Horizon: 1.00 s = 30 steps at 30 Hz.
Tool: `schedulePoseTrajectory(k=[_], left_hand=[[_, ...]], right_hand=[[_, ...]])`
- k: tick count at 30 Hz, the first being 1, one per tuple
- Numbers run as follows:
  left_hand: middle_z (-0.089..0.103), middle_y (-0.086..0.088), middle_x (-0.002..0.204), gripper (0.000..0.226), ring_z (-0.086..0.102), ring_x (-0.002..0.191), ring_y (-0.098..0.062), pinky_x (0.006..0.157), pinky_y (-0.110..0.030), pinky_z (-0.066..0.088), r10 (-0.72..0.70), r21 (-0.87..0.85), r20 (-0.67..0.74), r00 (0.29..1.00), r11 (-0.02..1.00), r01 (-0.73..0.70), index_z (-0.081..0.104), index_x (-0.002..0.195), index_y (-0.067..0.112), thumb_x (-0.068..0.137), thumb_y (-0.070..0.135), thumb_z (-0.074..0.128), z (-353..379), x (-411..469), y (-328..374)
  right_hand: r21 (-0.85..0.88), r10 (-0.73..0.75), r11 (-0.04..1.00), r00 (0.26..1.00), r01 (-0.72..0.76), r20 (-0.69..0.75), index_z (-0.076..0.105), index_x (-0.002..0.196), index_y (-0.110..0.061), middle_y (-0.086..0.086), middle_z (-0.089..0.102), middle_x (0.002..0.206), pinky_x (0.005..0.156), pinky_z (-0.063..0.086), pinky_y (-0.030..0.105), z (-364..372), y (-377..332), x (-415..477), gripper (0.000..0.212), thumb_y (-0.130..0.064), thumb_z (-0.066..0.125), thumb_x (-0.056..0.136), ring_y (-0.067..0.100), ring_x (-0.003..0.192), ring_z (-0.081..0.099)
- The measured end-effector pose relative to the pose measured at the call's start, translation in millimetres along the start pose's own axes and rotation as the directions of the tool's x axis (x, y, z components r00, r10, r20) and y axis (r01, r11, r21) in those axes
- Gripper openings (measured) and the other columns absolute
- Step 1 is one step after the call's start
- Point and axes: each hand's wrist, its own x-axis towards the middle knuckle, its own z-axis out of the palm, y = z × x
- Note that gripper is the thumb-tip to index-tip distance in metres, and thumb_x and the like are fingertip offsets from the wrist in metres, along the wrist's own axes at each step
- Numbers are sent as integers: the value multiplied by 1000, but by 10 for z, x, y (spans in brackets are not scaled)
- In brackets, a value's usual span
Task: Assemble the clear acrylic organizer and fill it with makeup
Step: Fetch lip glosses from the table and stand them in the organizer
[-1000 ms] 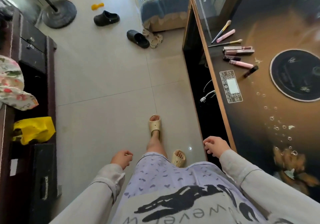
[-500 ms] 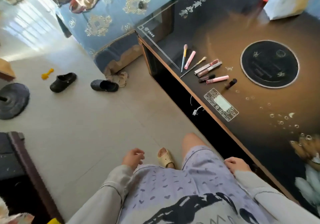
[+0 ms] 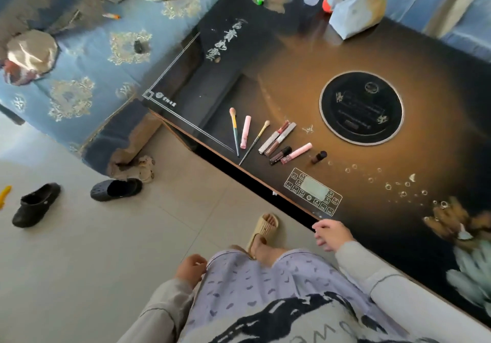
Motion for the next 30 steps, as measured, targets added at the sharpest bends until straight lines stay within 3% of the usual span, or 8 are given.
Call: schedulePoseTrajectory(k=[2, 6, 8, 12, 16, 20, 24, 30], left_hand=[[51, -5, 63, 32, 43, 52, -17, 55, -23, 35, 10, 35, -8, 1000, 999, -9, 47, 63, 16, 87, -6, 45, -92, 79, 138], [49, -2, 60, 32, 43, 50, -17, 53, -22, 35, 28, 99, 16, 999, 995, -29, 48, 64, 15, 87, -6, 43, -309, 186, 432], [49, -1, 60, 34, 44, 51, -17, 60, -24, 40, 57, 127, 30, 998, 990, -61, 48, 62, 17, 87, -7, 44, -414, 257, 604], [49, 2, 60, 35, 47, 52, -15, 55, -21, 41, 113, 239, 81, 990, 962, -129, 48, 61, 19, 89, -2, 44, -615, 422, 1034], [61, -10, 76, 21, 53, 61, -22, 74, -23, 41, 196, 308, 83, 977, 928, -212, 64, 97, 4, 89, 3, 45, -786, 574, 1546], [66, -18, 113, 28, 62, 101, -33, 92, -34, 47, 296, 382, 72, 952, 874, -301, 63, 110, 4, 91, 8, 43, -851, 694, 2091], [65, -14, 113, 26, 59, 96, -25, 82, -27, 45, 407, 425, 54, 912, 817, -390, 63, 109, 9, 92, 14, 44, -664, 796, 2665], [61, -14, 117, 36, 59, 109, -29, 96, -35, 46, 541, 537, 156, 826, 656, -531, 49, 126, 6, 93, 20, 47, -198, 956, 3395]], right_hand=[[-31, -12, 999, 1000, 13, 22, 54, 75, -11, 5, 48, 57, 32, 25, 14, 0, -105, 25, 25, 2, 40, 91, 16, 46, 38], [-137, -8, 990, 999, 13, 36, 56, 84, -10, 2, 53, 61, 43, 33, 15, 18, -177, 30, 16, -1, 44, 89, 13, 49, 44], [-151, 10, 989, 1000, -8, 12, 58, 84, -13, 5, 57, 67, 47, 35, 16, 43, -187, 53, 15, -4, 47, 87, 12, 51, 47], [-104, 54, 993, 998, -58, -38, 60, 78, -16, 7, 59, 71, 50, 35, 19, 108, -285, 91, 18, -5, 48, 86, 14, 53, 50], [-7, 104, 995, 993, -104, -47, 58, 78, -18, 6, 60, 73, 52, 36, 21, 173, -504, 138, 21, -4, 46, 88, 15, 57, 51], [158, 99, 983, 995, -93, -29, 56, 84, -11, 2, 53, 65, 49, 33, 22, 202, -929, 302, 18, -2, 42, 92, 14, 53, 47], [283, 74, 958, 994, -49, -79, 55, 86, -9, 3, 49, 63, 42, 39, 20, 141, -1489, 532, 14, -7, 43, 93, 14, 51, 44], [151, 19, 989, 981, 10, -193, 62, 95, -7, 9, 58, 71, 44, 49, 26, 18, -2113, 1004, 17, -11, 46, 91, 19, 51, 54]])
